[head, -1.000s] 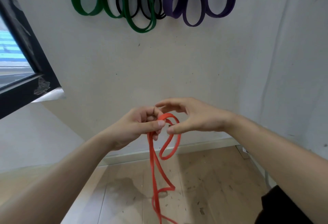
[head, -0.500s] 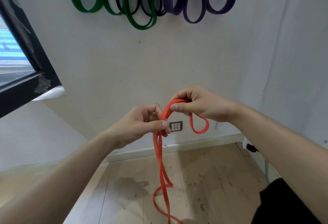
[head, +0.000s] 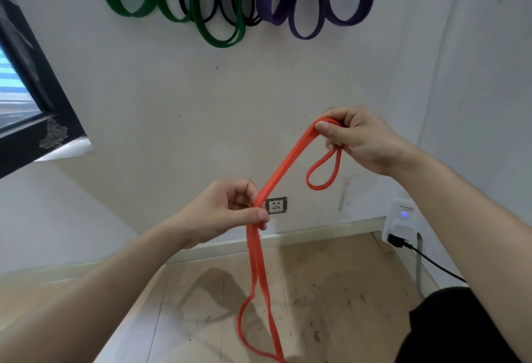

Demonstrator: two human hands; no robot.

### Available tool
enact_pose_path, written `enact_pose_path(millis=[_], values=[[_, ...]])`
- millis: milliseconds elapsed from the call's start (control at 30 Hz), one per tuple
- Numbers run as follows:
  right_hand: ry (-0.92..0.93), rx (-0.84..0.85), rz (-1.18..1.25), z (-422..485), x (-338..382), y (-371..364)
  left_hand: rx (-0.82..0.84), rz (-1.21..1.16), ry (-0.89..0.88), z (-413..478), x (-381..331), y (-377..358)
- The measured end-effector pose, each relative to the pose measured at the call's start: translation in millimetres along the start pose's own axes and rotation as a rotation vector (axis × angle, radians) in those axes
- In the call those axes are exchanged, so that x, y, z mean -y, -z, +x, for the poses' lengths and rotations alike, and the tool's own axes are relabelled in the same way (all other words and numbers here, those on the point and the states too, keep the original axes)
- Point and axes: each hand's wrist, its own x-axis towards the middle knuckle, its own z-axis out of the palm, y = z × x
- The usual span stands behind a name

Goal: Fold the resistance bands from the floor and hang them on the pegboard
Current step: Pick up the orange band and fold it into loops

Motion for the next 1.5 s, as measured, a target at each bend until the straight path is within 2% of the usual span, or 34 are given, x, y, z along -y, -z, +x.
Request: enact_pose_path(millis=[67, 167, 433, 500, 600, 667, 767, 1067, 1200, 1500], values=[[-0.029, -0.034, -0.020, 0, -10, 7, -0.040, -0.006, -0.005, 1, -3, 1], [-0.111, 0.036, -0.102, -2, -28, 14, -0.122, -0.046, -0.033, 2, -7, 4], [-0.389, 0.522, -0.220, -11, -51, -5, -0.174, -0.231, -0.040, 6, -19, 4], [-0.393, 0.614, -0.226, -13, -52, -21, -0.152, -0.222, -0.037, 6, -20, 3], [-0.340, 0.687, -0.108, -14, -37, -50, -0.110, -0.182, -0.015, 5, -18, 1], [-0.270, 0.658, 0.008, -14, -23, -66, -0.091, -0.152, 0.007, 5, -16, 1], [-0.191, 0.520, 0.095, -13, -7, -81, -0.095, -0.119, 0.023, 3, -14, 5], [-0.001, 0.321, -0.146, -11, 9, -78, -0.115, 0.062, -0.052, -4, -14, 9], [0.020, 0.298, -0.083, -9, 15, -66, -0.097, 0.071, -0.076, -4, -15, 10], [-0.015, 0.127, 0.147, -2, 1, -34, -0.125, 0.136, -0.040, -3, -13, 14]])
